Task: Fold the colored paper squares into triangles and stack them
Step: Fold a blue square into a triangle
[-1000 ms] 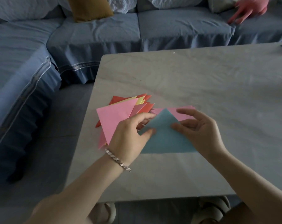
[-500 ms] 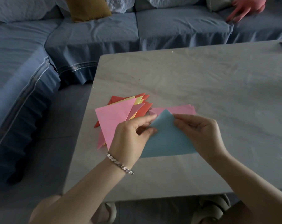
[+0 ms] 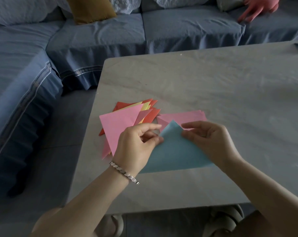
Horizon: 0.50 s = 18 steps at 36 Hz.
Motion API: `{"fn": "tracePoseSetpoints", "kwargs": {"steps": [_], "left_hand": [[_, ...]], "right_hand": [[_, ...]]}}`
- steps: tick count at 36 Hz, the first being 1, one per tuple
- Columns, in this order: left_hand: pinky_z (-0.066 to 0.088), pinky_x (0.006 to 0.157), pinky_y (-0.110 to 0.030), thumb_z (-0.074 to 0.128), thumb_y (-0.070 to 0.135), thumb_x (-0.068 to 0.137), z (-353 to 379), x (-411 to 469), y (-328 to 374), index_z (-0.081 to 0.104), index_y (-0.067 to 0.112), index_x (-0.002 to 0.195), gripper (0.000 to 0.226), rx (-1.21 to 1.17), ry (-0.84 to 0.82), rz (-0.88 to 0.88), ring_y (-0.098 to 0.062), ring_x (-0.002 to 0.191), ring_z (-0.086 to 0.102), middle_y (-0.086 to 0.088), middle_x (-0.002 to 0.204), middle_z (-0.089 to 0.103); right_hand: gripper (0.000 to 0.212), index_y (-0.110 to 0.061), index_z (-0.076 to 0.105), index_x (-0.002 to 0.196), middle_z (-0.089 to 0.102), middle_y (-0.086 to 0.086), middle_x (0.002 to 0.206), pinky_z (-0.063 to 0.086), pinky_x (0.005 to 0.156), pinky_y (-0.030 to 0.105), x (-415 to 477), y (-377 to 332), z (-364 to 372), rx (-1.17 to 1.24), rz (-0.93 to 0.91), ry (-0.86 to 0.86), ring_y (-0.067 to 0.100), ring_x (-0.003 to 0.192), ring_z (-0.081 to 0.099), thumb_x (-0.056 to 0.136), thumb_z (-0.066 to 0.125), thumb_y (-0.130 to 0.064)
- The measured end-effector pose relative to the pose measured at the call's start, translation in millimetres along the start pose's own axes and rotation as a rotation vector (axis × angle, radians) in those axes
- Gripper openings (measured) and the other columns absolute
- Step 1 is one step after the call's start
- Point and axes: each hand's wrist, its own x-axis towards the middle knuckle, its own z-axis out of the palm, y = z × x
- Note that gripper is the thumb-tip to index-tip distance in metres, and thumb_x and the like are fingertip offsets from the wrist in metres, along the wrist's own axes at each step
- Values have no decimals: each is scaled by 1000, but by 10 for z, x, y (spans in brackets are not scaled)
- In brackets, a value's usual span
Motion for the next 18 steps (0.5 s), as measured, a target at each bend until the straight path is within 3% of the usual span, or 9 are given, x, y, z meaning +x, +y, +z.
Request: {"fn": "tracePoseSetpoints", "kwargs": {"steps": [12,18], "left_hand": [[45,69,-2,74,10,74,42,-88,64,70,17,103,30,46,-2,64,7,68,61,21,75,62],[43,65,0,74,8,73,49,-99,101,71,14,100,29,27,-4,81,12,64,59,25,73,61]], "right_hand": [[21,-24,66,67,64,-18,51,40,51,4,-4,7,24,27,7,74,-10,47,54,72,74,-5],[20,-24,66,66,63,-18,50,39,50,4,5,-29,7,12,-7,70,-9,46,53,72,75,-7]]}}
